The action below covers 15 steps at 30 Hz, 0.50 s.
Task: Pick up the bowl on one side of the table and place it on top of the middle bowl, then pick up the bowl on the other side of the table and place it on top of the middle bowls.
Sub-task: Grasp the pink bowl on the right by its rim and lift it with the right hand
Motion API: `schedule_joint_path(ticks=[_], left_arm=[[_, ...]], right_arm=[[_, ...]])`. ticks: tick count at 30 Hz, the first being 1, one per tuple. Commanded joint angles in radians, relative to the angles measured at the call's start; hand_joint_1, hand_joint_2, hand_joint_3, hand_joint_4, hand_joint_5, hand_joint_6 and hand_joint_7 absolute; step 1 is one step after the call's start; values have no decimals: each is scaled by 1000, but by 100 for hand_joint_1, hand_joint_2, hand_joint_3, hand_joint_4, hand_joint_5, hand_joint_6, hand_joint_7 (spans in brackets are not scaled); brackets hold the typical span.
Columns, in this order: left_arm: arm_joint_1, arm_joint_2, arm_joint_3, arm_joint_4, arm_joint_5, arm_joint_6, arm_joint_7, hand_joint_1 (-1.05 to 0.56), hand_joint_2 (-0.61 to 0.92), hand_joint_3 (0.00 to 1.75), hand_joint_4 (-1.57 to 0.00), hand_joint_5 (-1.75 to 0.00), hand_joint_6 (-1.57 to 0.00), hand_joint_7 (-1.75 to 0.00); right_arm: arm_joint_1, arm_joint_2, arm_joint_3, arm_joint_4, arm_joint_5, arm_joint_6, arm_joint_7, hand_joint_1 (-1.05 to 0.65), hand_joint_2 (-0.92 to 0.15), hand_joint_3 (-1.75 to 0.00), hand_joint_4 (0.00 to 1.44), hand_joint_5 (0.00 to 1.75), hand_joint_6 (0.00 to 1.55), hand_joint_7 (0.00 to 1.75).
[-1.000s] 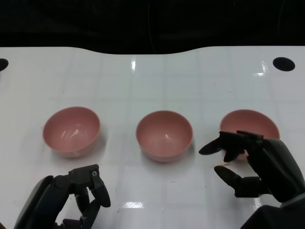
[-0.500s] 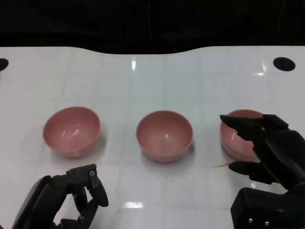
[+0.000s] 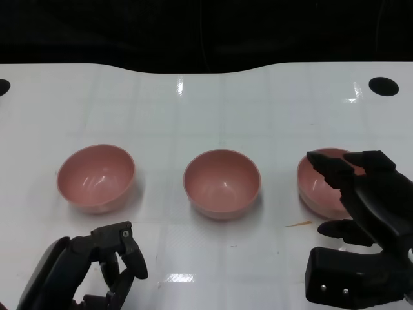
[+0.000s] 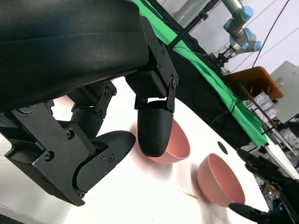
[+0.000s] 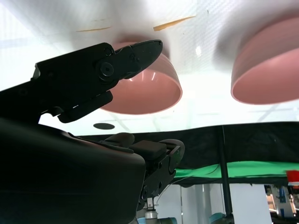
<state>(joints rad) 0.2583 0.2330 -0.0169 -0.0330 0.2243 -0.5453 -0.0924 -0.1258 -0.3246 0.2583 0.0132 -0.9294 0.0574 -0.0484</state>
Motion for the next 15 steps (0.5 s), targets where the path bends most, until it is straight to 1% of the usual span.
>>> schedule_joint_path(ticks=[1, 6, 11, 14, 15], left_arm=[[-10, 1, -3, 8, -6, -3, 6, -10, 39, 140, -87, -170, -79, -151], [-18, 1, -10, 4, -9, 3, 0, -10, 37, 142, -88, -169, -80, -150], [-23, 6, -10, 16, -25, -5, -6, -10, 37, 142, -89, -168, -80, -148], [-24, 8, -9, 17, -25, -7, -4, -10, 37, 141, -89, -168, -81, -147], [-24, 9, -10, 13, -29, -1, -7, -11, 37, 141, -90, -168, -81, -147]], right_arm=[[-30, -22, 13, 31, -17, 15, -16, -58, -83, 0, 7, 54, 28, 4], [-75, -14, 52, 95, -53, 58, -7, -56, -85, -1, 8, 56, 31, 4], [-128, -2, 84, 197, -58, 76, -49, -51, -85, 0, 10, 57, 36, 5], [-167, 8, 107, 265, -61, 100, -50, -48, -85, 0, 9, 57, 36, 4], [-181, 11, 113, 294, -53, 101, -51, -47, -85, 0, 12, 58, 37, 4]])
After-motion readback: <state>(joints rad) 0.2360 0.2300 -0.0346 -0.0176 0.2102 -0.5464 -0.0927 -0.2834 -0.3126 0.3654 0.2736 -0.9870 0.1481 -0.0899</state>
